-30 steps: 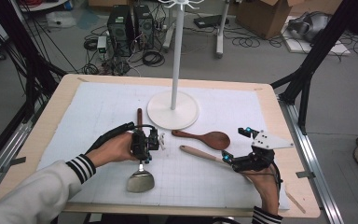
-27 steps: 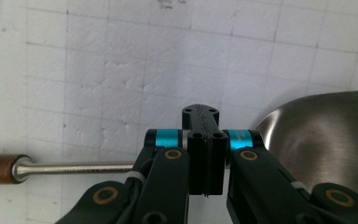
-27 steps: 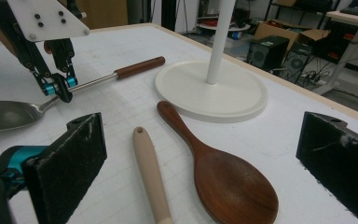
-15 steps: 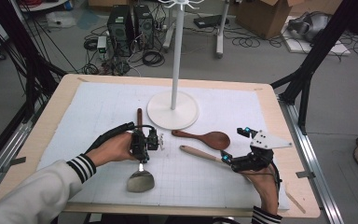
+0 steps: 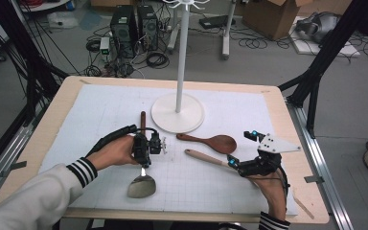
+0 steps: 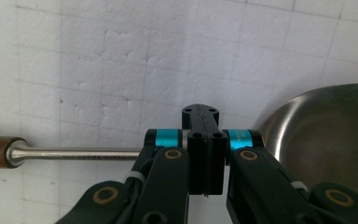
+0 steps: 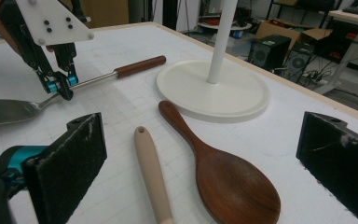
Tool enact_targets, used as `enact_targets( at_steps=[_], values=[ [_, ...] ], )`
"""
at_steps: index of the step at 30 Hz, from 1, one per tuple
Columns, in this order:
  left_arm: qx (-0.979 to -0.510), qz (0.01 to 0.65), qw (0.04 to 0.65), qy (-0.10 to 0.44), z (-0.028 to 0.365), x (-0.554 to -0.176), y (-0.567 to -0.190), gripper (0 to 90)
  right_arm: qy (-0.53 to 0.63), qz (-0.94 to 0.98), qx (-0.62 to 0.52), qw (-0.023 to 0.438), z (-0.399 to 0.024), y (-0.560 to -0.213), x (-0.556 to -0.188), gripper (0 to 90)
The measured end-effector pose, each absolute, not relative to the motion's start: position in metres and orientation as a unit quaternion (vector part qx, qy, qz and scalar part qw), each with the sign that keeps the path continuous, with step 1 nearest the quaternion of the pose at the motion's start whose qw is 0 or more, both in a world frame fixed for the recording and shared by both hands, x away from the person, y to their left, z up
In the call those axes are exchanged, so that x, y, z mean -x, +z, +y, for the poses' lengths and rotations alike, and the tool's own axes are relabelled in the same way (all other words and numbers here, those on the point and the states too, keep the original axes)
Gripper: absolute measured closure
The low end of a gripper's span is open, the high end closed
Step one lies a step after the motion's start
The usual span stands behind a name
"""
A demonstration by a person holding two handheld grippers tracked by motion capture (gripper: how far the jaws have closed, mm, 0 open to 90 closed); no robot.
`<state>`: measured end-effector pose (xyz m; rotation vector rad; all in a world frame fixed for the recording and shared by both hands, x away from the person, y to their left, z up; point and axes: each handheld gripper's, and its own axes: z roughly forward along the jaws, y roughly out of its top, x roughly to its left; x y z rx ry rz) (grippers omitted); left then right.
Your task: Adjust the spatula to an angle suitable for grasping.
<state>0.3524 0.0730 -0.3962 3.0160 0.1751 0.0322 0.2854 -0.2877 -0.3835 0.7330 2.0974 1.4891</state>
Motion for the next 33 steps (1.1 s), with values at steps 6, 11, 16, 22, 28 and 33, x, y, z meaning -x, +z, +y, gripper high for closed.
enact_targets(
  at_steps=[6,11,16,22,28,33],
  values=[
    [-0.996,0.061,0.058,0.008,0.079,-0.353,-0.395,90.0,0.540,0.764,-0.266,0.232,-0.287,-0.384,-0.286,0.7],
    [-0.996,0.066,0.055,0.008,0.086,-0.353,-0.395,90.0,0.541,0.763,-0.268,0.231,-0.288,-0.384,-0.286,0.7],
    [-0.996,0.070,0.053,0.009,0.093,-0.353,-0.394,90.0,0.540,0.764,-0.265,0.232,-0.287,-0.384,-0.286,0.7],
    [-0.995,0.073,0.060,0.009,0.100,-0.353,-0.391,90.0,0.539,0.765,-0.266,0.231,-0.287,-0.384,-0.286,0.7],
    [-0.994,0.078,0.071,0.007,0.104,-0.354,-0.390,90.0,0.539,0.765,-0.266,0.232,-0.287,-0.384,-0.286,0.7],
    [-0.994,0.065,0.083,0.008,0.098,-0.352,-0.387,90.0,0.537,0.766,-0.267,0.232,-0.287,-0.384,-0.286,0.7]
  ],
)
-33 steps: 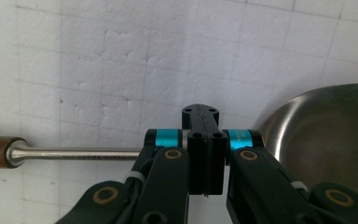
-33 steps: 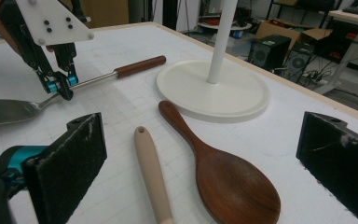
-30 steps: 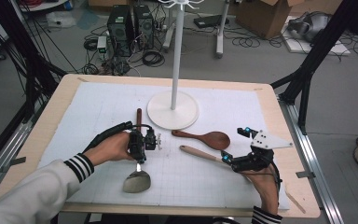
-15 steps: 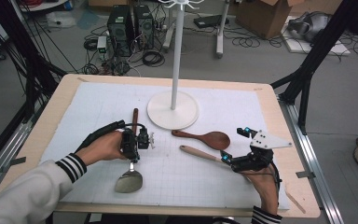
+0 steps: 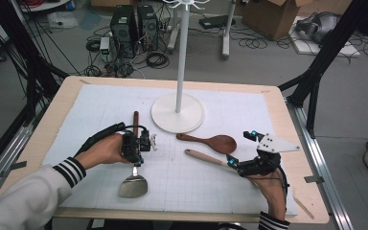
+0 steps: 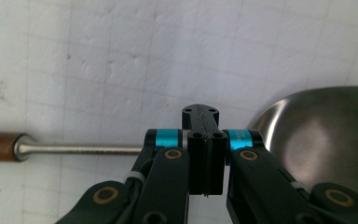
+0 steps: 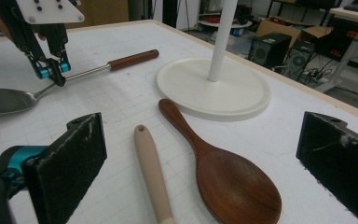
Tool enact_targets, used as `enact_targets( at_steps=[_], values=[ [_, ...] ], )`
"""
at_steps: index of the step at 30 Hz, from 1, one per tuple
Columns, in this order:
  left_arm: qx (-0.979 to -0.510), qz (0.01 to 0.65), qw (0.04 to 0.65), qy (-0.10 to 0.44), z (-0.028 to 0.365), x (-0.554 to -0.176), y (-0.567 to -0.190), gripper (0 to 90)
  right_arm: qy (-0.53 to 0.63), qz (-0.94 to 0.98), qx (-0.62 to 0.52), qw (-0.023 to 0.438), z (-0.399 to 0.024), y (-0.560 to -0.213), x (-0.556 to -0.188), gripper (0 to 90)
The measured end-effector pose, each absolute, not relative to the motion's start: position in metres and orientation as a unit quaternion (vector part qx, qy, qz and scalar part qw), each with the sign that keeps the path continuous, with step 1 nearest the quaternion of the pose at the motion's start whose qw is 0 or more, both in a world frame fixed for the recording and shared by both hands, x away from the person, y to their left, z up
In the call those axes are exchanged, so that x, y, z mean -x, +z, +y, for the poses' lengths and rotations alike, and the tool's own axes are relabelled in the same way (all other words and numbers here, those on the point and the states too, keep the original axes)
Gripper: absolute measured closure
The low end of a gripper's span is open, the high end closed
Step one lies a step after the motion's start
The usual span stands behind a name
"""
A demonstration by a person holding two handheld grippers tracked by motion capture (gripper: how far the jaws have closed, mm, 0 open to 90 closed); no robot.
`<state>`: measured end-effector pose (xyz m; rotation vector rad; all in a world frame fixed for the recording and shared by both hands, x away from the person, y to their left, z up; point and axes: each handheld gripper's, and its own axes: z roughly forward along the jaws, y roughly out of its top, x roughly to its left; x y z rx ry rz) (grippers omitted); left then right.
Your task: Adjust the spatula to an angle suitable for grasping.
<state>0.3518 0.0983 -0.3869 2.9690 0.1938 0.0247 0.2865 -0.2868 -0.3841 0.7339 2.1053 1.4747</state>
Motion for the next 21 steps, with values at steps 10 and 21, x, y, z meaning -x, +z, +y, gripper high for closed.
enact_targets(
  at_steps=[10,21],
  values=[
    [-0.996,0.059,0.064,0.006,0.087,-0.353,-0.396,90.0,0.537,0.767,-0.267,0.229,-0.286,-0.384,-0.287,0.7],
    [-0.997,0.068,0.036,0.009,0.094,-0.354,-0.401,90.0,0.538,0.767,-0.268,0.227,-0.287,-0.384,-0.286,0.7]
  ],
)
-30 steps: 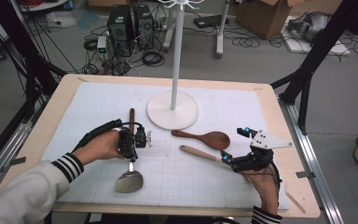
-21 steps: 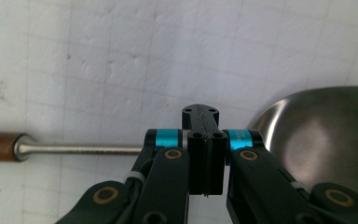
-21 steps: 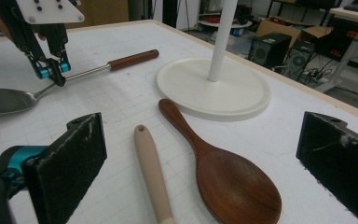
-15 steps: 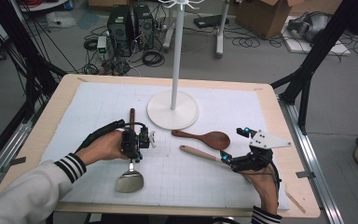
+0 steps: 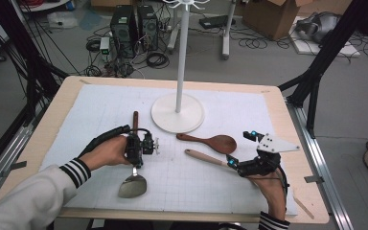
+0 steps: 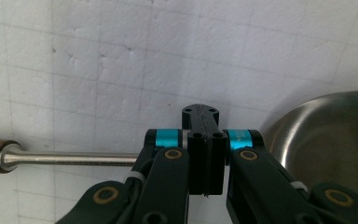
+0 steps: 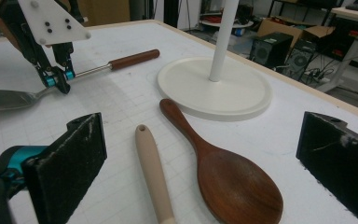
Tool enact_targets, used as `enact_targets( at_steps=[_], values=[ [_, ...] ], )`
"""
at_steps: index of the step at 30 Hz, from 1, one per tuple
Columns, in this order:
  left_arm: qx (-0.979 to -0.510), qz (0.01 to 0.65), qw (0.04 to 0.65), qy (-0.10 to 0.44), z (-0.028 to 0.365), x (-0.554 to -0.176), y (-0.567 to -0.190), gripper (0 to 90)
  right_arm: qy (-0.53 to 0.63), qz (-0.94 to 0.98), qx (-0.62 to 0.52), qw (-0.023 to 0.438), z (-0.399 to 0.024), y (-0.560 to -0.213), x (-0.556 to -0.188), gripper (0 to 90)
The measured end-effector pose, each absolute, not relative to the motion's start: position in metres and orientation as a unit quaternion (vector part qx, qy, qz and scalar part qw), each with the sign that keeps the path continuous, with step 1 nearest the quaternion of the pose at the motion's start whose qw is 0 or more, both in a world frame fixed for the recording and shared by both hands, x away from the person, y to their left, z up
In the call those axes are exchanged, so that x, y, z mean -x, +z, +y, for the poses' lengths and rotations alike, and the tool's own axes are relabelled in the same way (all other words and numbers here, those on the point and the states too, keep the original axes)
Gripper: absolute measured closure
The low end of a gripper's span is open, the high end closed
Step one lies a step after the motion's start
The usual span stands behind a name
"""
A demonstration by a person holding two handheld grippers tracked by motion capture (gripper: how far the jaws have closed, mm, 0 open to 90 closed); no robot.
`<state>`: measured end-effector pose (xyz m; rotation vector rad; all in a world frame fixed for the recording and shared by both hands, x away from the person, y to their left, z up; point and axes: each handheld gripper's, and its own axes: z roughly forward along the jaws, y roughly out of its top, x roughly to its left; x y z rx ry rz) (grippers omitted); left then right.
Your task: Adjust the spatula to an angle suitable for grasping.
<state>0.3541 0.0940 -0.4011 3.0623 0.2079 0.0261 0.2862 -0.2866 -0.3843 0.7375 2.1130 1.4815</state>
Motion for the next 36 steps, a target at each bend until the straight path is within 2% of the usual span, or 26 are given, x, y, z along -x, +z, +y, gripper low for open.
enact_targets(
  at_steps=[36],
  values=[
    [-0.996,0.086,0.028,-0.002,0.137,-0.354,-0.399,90.0,0.535,0.768,-0.267,0.228,-0.286,-0.385,-0.287,0.7]
  ],
)
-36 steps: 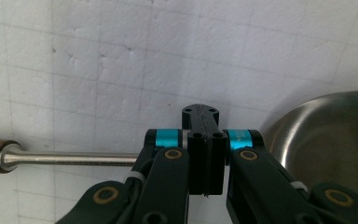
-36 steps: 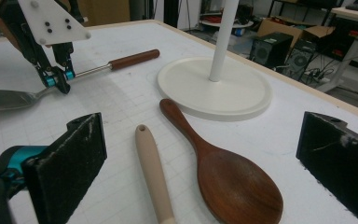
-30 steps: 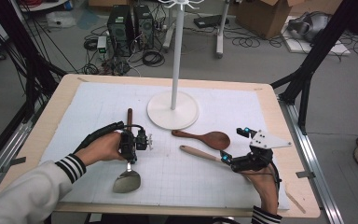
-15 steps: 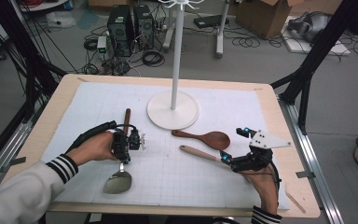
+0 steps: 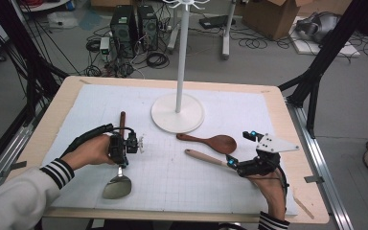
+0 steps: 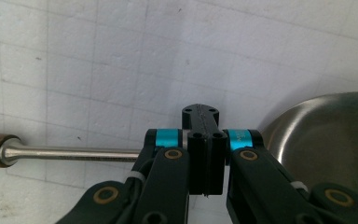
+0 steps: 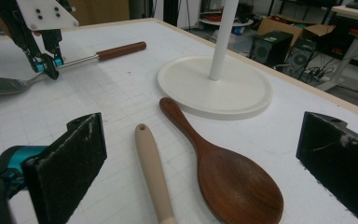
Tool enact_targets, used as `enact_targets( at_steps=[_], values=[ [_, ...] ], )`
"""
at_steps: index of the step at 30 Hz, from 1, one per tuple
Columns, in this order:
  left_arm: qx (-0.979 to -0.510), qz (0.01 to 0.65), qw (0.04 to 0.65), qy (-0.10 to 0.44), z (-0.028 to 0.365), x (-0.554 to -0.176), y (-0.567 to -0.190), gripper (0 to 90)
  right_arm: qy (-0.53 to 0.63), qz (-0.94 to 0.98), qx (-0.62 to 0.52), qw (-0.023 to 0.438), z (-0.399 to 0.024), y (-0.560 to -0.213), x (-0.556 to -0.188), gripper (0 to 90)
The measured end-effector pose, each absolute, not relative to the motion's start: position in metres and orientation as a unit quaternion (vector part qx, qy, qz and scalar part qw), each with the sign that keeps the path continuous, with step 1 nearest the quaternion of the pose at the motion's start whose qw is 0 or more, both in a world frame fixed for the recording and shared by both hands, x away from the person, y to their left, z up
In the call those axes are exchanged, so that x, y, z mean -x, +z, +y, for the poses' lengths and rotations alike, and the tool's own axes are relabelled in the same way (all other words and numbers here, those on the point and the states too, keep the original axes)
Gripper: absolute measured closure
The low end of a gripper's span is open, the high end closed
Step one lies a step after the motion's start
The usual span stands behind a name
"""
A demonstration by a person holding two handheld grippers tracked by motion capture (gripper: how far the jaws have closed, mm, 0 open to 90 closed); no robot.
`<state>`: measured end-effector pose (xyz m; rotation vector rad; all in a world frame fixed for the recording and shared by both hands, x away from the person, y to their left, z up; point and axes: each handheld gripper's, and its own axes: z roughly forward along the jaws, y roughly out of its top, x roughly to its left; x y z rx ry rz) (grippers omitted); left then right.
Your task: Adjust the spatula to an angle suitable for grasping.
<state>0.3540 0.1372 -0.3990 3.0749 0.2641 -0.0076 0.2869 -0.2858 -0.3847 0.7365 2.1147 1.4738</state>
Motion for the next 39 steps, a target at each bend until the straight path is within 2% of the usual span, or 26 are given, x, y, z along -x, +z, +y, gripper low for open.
enact_targets(
  at_steps=[8,14,31,39],
  values=[
    [-0.996,0.083,0.032,-0.004,0.143,-0.353,-0.398,90.0,0.535,0.768,-0.267,0.229,-0.286,-0.385,-0.287,0.7],
    [-0.995,0.085,0.061,0.004,0.149,-0.354,-0.391,90.0,0.536,0.767,-0.267,0.231,-0.286,-0.385,-0.287,0.7],
    [-0.962,0.123,0.238,0.056,0.198,-0.366,-0.325,90.0,0.534,0.767,-0.273,0.227,-0.287,-0.385,-0.287,0.7],
    [-0.948,0.146,0.272,0.073,0.217,-0.381,-0.318,90.0,0.533,0.768,-0.271,0.229,-0.287,-0.385,-0.287,0.7]
  ],
)
